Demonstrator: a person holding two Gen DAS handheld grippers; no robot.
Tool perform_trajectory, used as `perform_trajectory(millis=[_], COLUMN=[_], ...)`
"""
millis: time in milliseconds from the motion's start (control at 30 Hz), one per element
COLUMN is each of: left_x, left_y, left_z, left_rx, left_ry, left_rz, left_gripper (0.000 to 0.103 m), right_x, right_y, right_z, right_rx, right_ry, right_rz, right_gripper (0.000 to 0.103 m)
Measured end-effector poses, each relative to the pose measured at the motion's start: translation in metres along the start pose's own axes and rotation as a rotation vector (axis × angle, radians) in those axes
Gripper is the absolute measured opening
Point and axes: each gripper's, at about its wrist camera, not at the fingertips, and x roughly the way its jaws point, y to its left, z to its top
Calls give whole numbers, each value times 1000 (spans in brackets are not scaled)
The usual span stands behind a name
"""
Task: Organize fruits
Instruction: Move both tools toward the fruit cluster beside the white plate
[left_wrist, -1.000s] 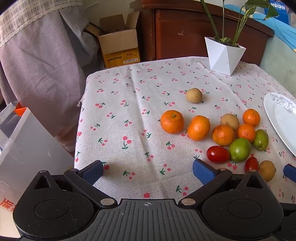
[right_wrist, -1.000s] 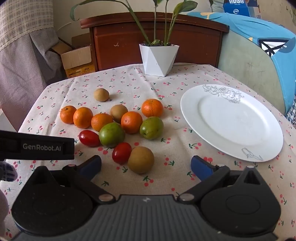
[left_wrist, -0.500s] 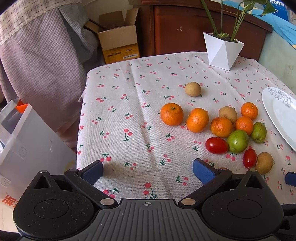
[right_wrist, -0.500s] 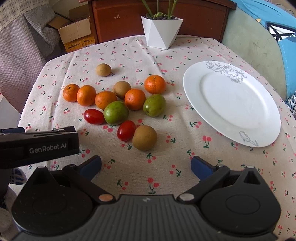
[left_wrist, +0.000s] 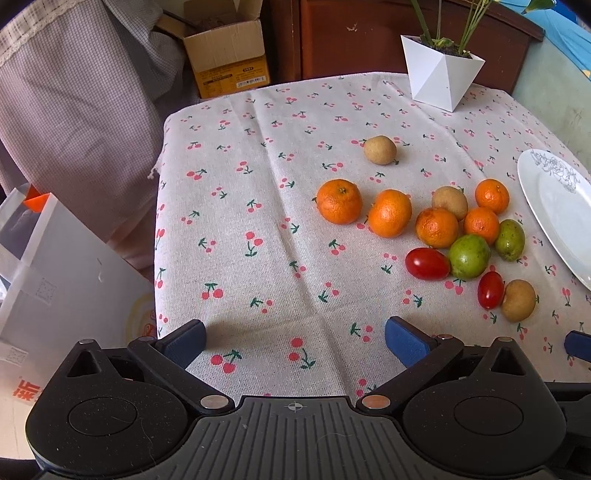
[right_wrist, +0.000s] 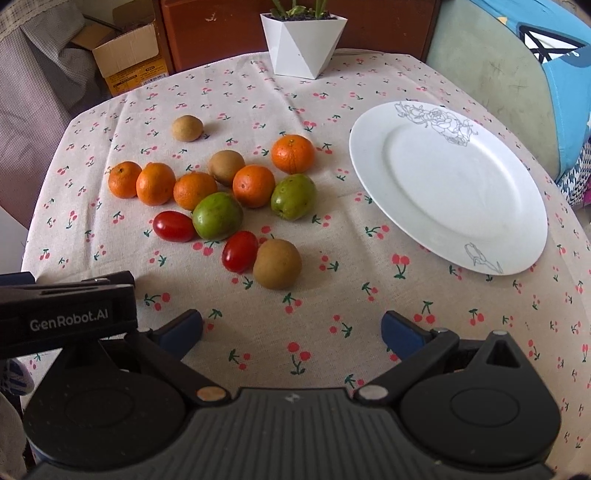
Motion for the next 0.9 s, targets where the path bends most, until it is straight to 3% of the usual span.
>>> perform_trajectory(millis=[300,567,900], left_x=[-2,-23,-31], left_y=[-1,0,10], left_z=[-1,2,7], left_rx=[-18,-20,-38], left_ry=[15,-63,-101], left_rz=[5,-2,-11], left_gripper=[103,103,103], right_x=[1,-7,-16], right_y=[-1,-10,-34], right_z=[1,3,8], right_rx=[-6,47,147], right_ry=[0,-30,-69], right_rz=[8,-19,58], right_gripper=[102,102,100])
